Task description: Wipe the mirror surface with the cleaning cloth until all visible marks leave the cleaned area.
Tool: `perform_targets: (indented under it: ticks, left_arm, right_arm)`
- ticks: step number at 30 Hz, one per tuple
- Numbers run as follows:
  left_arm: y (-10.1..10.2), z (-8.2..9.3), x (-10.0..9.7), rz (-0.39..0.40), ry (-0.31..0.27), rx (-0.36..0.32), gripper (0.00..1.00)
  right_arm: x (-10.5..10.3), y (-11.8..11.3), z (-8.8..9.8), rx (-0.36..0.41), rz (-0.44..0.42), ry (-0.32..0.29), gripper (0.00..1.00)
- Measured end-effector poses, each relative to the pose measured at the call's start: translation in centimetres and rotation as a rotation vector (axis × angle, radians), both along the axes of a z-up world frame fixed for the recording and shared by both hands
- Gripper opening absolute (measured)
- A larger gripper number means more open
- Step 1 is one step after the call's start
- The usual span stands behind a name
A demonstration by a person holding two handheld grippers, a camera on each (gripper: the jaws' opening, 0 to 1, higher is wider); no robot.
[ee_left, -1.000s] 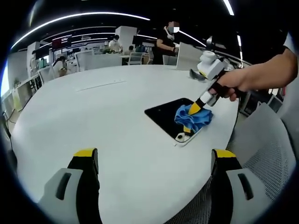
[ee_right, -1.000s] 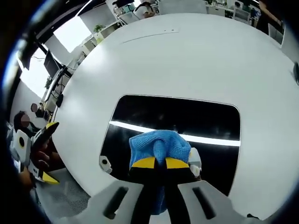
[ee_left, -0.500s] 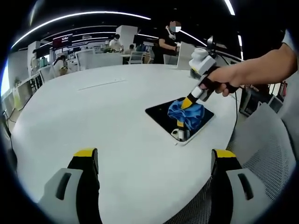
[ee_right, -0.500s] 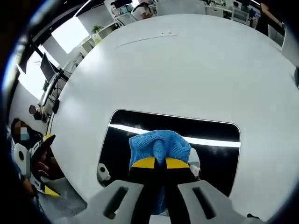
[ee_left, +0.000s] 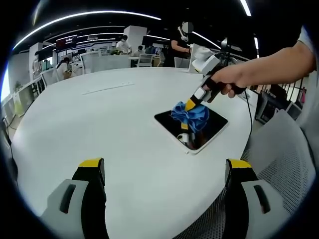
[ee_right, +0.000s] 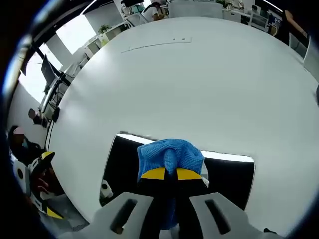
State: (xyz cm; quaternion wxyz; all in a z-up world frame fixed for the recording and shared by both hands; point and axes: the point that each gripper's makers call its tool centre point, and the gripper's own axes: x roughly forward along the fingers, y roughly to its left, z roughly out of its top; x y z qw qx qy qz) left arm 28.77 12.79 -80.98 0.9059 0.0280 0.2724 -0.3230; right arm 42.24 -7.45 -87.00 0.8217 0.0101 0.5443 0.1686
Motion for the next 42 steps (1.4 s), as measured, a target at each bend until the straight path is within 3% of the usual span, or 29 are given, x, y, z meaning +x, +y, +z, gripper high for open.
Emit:
perform_targets:
  ticks: [7,23,42]
  left_arm:
    - [0.2,0.0,0.2,0.011,-0.004,0.005,0.99]
    - [0.5,0.1,0.3,0.020,-0.016,0.012,0.99]
    - [0.4,-0.1,0.2,0.012,-0.010,0.025,0.99]
  right_arm:
    - [1.2,0.1,-0.1,0.003,-0.010,0.000,0.00]
    - [1.0,0.0,-0.1,0.020,-0.001,-0.015,0.00]
    - [0.9,-3.4,-0.1,0.010,-0.043,-0.015,0.00]
